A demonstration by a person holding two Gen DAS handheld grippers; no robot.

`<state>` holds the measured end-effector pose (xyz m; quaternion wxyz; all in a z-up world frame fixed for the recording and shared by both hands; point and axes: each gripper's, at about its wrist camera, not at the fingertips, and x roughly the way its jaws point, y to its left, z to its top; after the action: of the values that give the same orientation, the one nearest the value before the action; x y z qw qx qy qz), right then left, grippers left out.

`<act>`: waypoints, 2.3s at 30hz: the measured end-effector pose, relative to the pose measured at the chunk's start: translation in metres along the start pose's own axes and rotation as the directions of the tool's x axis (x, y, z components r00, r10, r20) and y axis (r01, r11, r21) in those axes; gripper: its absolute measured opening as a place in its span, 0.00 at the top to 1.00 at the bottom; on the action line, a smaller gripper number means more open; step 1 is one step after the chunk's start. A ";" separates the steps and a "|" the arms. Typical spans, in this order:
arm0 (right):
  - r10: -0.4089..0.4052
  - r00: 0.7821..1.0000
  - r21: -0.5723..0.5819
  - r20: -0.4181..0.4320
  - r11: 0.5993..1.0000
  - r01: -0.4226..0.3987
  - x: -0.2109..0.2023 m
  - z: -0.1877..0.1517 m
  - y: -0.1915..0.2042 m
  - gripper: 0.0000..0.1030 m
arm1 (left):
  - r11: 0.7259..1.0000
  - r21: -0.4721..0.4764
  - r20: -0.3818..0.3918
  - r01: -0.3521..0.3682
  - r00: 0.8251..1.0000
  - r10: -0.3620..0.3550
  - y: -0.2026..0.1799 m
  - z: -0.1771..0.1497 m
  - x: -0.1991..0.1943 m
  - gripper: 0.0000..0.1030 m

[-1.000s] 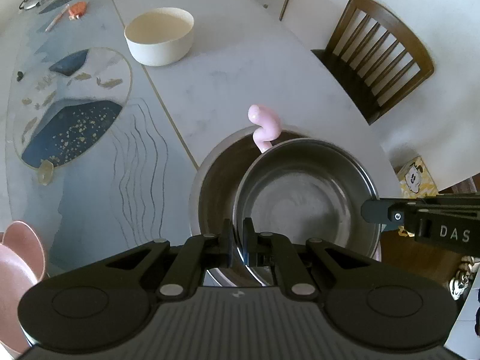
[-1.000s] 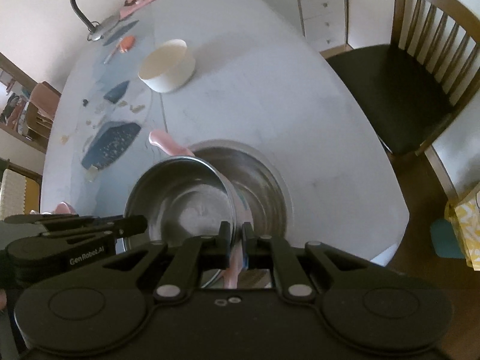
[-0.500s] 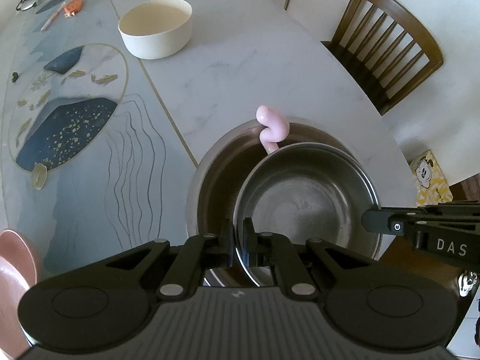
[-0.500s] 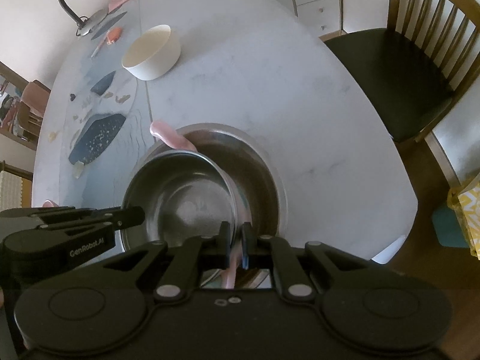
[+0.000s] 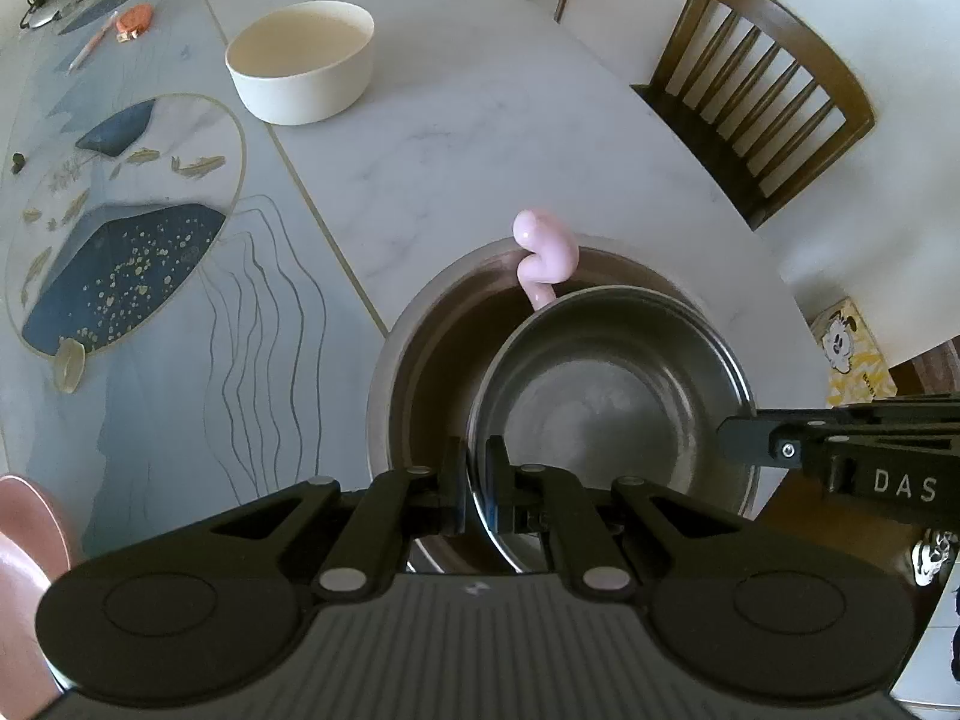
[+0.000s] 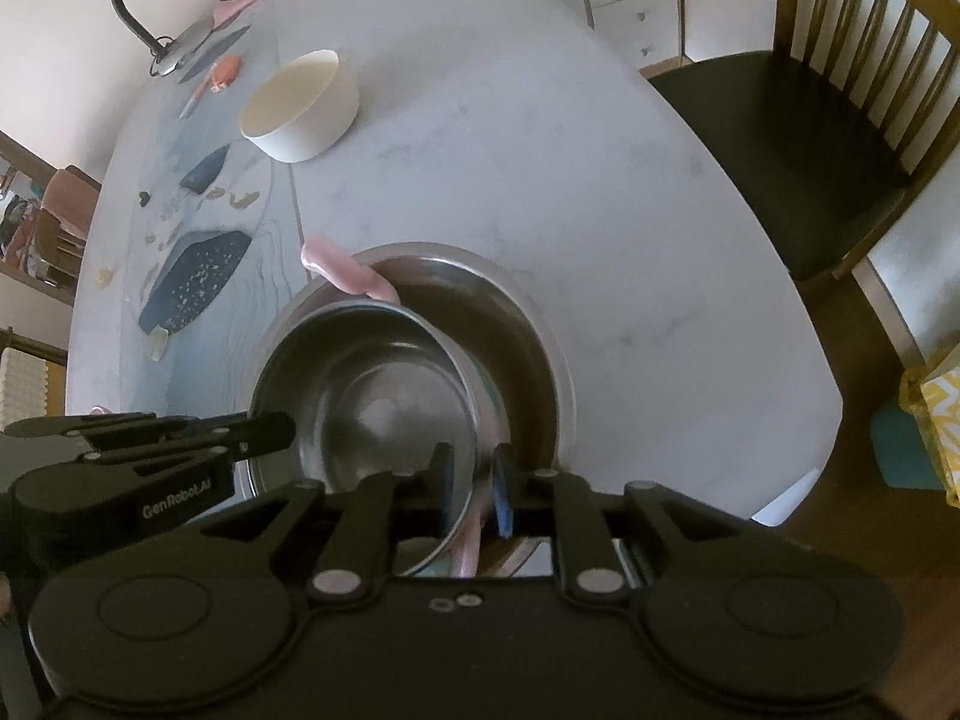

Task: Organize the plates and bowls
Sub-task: 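Open both tools and raise them away from the saucepan, then move both tools to the cream bowl rim and close them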

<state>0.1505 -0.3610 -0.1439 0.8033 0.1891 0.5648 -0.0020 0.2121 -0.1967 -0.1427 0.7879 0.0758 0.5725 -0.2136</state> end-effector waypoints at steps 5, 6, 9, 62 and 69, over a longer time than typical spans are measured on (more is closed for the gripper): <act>-0.014 1.000 -0.022 0.014 1.000 0.015 -0.007 -0.001 0.005 0.80 | 1.000 0.026 0.030 0.004 1.000 -0.004 -0.001 -0.002 -0.009 0.95; -0.014 1.000 -0.027 0.018 1.000 0.014 -0.009 -0.001 0.006 0.79 | 0.999 0.033 0.040 0.004 0.999 -0.005 -0.001 -0.002 -0.012 0.95; -0.016 0.999 -0.051 0.041 0.999 0.018 -0.018 0.000 0.013 0.74 | 0.999 0.046 0.075 0.018 0.997 -0.021 -0.001 -0.002 -0.022 0.93; 0.085 0.993 -0.379 0.088 0.924 -0.046 0.090 0.262 0.094 0.16 | 0.928 -0.337 0.224 -0.158 0.944 0.242 0.127 0.181 0.025 0.25; 0.072 0.996 -0.353 0.048 0.934 -0.050 0.125 0.277 0.095 0.23 | 0.918 -0.353 0.178 -0.182 0.950 0.256 0.134 0.196 0.055 0.26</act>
<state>0.4673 -0.3316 -0.1484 0.8403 0.0598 0.5257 0.1183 0.4536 -0.1613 -0.1454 0.8670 -0.0183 0.4971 -0.0312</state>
